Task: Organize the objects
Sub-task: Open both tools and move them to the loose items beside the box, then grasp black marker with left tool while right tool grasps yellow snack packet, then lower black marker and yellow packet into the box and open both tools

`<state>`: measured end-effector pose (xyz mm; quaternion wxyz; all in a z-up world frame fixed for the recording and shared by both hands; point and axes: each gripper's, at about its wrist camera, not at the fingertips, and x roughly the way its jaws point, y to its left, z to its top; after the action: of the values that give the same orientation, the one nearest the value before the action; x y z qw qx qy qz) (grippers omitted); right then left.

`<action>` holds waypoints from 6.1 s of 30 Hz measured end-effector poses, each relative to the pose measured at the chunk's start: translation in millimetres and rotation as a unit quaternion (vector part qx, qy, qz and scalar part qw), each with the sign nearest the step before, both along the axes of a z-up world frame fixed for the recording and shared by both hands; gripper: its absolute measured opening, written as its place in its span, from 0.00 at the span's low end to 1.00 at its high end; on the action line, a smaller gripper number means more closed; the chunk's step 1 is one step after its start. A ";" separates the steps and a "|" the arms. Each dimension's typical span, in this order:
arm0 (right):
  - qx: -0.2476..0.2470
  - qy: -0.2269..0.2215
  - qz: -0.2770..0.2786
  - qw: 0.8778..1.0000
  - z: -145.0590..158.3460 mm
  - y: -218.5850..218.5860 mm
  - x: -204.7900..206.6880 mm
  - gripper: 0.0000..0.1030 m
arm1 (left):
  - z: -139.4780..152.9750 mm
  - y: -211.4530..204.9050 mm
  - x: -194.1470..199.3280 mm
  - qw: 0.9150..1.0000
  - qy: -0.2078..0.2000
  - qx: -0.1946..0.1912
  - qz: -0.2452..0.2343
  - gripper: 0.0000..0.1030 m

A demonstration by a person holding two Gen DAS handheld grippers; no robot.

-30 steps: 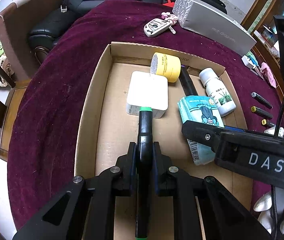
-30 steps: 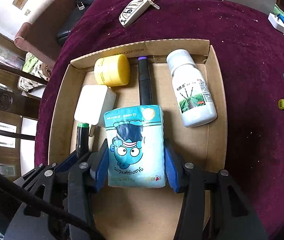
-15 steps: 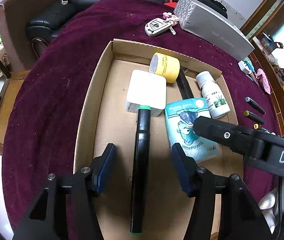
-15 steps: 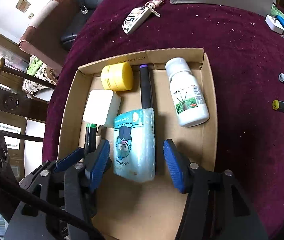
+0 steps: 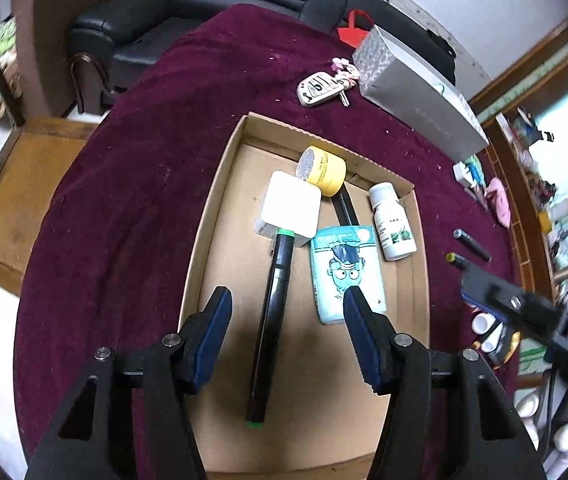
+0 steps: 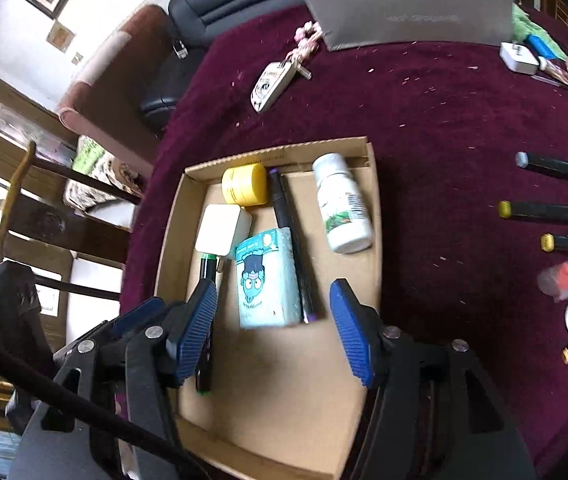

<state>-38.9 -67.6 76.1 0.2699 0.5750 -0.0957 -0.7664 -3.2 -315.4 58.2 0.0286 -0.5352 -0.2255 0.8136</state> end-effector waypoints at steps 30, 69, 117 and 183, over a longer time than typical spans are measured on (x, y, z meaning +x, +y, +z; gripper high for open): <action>0.008 -0.022 -0.279 0.960 -31.4 356.2 18.9 0.60 | -5.7 266.8 -9.8 0.978 -0.022 -0.005 -0.209 0.50; 0.034 -0.056 -0.207 0.976 -72.2 394.9 13.3 0.45 | -47.2 446.7 -24.1 0.903 0.011 -0.141 -0.405 0.12; 0.024 -0.052 -0.226 0.972 -44.9 388.2 48.4 0.42 | -46.0 380.6 56.1 0.917 0.057 -0.176 -0.354 0.11; 0.056 -0.047 0.086 0.994 -49.5 -23.9 33.7 0.42 | -28.8 57.4 44.5 0.987 0.007 -0.073 -0.143 0.11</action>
<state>-5.3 -91.5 26.6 0.2971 0.6310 -0.0155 -0.7165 41.4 -258.0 29.4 0.1073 -0.5566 -0.0868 0.8192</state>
